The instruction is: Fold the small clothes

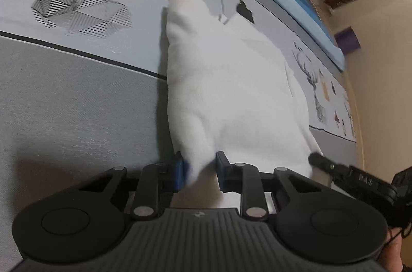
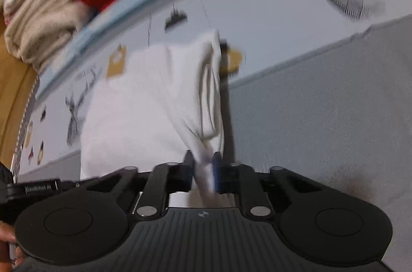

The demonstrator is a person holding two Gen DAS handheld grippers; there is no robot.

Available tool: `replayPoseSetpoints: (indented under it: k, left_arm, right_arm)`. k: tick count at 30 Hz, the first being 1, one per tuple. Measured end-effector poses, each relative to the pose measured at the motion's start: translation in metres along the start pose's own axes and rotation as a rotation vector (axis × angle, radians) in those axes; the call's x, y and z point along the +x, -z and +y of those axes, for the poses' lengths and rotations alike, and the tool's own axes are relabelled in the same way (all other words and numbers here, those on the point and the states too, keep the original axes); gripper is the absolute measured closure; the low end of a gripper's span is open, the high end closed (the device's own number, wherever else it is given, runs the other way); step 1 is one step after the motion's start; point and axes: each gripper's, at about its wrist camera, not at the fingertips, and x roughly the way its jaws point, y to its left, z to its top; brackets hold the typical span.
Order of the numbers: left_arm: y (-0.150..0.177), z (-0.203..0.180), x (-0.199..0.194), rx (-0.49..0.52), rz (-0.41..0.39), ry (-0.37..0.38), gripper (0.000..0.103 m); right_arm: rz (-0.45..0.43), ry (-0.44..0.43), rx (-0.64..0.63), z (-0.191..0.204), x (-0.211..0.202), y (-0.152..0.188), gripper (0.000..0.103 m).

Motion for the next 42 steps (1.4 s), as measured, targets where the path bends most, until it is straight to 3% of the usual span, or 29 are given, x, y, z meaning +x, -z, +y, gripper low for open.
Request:
replayPoseSetpoints:
  k: [4,6,8,11,12,15,17,20,22,24,27,29,32,37,39,41,42]
  left_arm:
    - [0.006,-0.012,0.002,0.067,0.0,-0.098,0.067]
    - [0.005,-0.017,-0.008,0.067,-0.028,-0.082,0.067]
    - [0.007,-0.017,-0.008,0.101,-0.012,-0.097,0.067]
    - [0.016,-0.01,0.004,0.127,0.073,-0.196,0.065]
    - [0.018,-0.011,0.002,0.138,0.062,-0.202,0.064]
    - [0.026,-0.029,-0.014,0.236,-0.027,-0.282,0.062]
    - [0.037,-0.043,-0.027,0.344,-0.098,-0.379,0.042]
    - [0.053,-0.064,-0.063,0.444,-0.237,-0.474,0.019]
    - [0.065,-0.08,-0.088,0.471,-0.327,-0.497,0.017]
    - [0.082,-0.098,-0.114,0.494,-0.414,-0.506,0.016]
    - [0.12,-0.121,-0.15,0.511,-0.53,-0.49,0.001]
    - [0.149,-0.135,-0.171,0.52,-0.604,-0.475,0.0]
    - [0.194,-0.146,-0.19,0.542,-0.639,-0.43,0.0]
    - [0.248,-0.139,-0.175,0.482,-0.617,-0.434,0.0]
    - [0.25,-0.134,-0.168,0.453,-0.525,-0.41,0.0]
    - [0.243,-0.128,-0.167,0.421,-0.522,-0.383,0.0]
    - [0.237,-0.125,-0.164,0.407,-0.523,-0.404,0.0]
  right_arm:
    - [0.018,0.062,0.005,-0.007,0.005,0.0,0.092]
    - [0.03,0.075,-0.016,-0.004,0.004,0.003,0.075]
    - [0.046,0.077,-0.041,-0.002,0.004,0.005,0.067]
    - [0.08,0.097,-0.022,-0.011,0.008,0.008,0.063]
    - [0.093,0.106,0.004,-0.018,0.009,0.009,0.061]
    - [0.105,0.14,0.042,-0.028,0.004,0.011,0.061]
    - [0.083,0.192,-0.019,-0.022,-0.006,0.015,0.061]
    - [-0.033,0.303,-0.226,0.002,-0.036,0.022,0.059]
    - [-0.164,0.388,-0.328,0.016,-0.064,0.028,0.056]
    - [-0.274,0.367,-0.329,0.021,-0.097,0.034,0.053]
    - [-0.404,0.294,-0.334,0.029,-0.144,0.053,0.04]
    - [-0.474,0.26,-0.381,0.036,-0.17,0.074,0.032]
    - [-0.528,0.21,-0.434,0.04,-0.198,0.108,0.024]
    - [-0.501,0.083,-0.388,0.039,-0.215,0.148,0.024]
    - [-0.478,0.129,-0.37,0.042,-0.208,0.157,0.024]
    - [-0.448,0.193,-0.351,0.044,-0.199,0.162,0.024]
    - [-0.433,0.206,-0.335,0.044,-0.195,0.162,0.024]
